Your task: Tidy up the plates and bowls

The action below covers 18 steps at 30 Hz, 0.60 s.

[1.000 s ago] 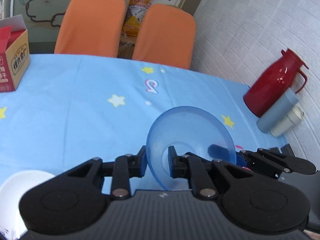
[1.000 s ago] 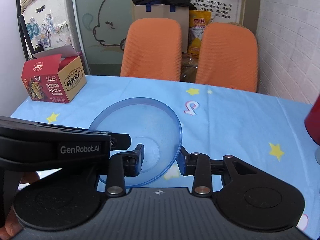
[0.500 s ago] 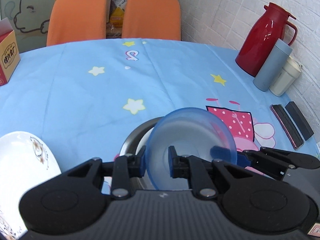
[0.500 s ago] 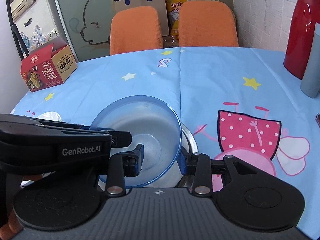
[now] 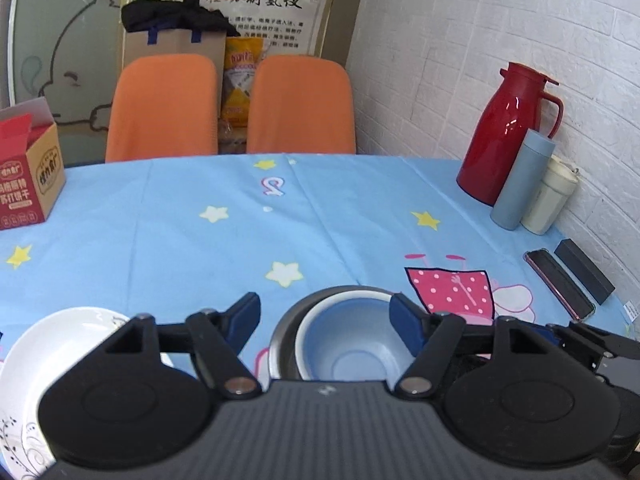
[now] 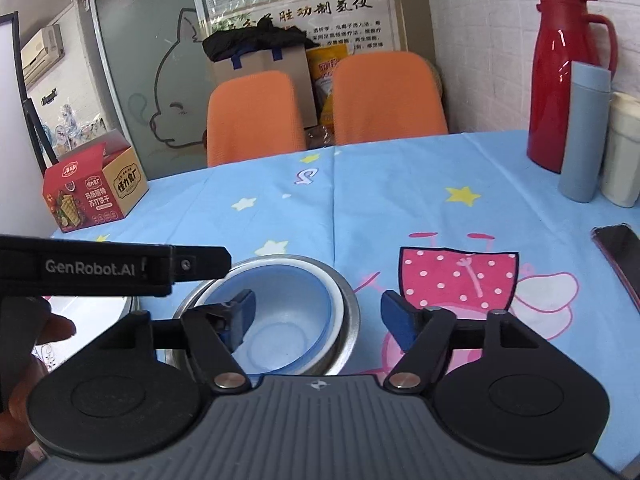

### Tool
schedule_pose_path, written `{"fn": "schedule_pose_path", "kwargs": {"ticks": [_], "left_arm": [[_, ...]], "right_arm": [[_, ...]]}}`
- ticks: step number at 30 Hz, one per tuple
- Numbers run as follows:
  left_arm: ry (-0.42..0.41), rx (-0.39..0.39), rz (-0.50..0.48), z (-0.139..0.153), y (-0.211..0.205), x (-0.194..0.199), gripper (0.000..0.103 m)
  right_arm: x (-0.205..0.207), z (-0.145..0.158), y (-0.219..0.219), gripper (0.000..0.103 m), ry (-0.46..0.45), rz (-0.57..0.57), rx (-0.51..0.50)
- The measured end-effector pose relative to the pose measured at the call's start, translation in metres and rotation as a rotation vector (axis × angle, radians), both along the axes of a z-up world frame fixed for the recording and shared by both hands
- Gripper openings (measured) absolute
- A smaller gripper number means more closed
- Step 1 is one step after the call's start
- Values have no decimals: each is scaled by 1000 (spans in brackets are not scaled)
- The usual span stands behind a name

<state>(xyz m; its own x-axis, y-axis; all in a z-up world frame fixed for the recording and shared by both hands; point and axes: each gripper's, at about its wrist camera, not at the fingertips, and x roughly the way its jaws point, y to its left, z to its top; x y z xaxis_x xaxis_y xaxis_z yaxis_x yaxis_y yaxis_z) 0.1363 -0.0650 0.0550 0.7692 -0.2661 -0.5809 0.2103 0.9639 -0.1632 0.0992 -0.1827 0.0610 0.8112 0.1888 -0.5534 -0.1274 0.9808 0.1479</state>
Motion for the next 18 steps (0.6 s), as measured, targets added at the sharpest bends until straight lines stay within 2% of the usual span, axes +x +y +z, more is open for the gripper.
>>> {"fn": "schedule_pose_path", "kwargs": {"ticks": [3,5,7,9,10,18], "left_arm": [[-37,-10,103,-3,11,-17,74],[-47,-22,148,-8,15,-24,79],[-45,26,134,-10,12,-23,83],[-65,58,149,-12,10,-21,96],[-70,67,154,-13,9,-19,98],[-2,96,117,-31,-3,6,98]], "right_arm": [[-12,-5,-1,103,-24,-33,39],[-19,-10,-2,103,-37,-47,70],[-19,-15,2,103,-26,-36,57],[-15,-19,6,103,-12,-25,15],[-13,-20,6,103,-12,-33,6],[9,-30,6,103,33,-44,-2]]}}
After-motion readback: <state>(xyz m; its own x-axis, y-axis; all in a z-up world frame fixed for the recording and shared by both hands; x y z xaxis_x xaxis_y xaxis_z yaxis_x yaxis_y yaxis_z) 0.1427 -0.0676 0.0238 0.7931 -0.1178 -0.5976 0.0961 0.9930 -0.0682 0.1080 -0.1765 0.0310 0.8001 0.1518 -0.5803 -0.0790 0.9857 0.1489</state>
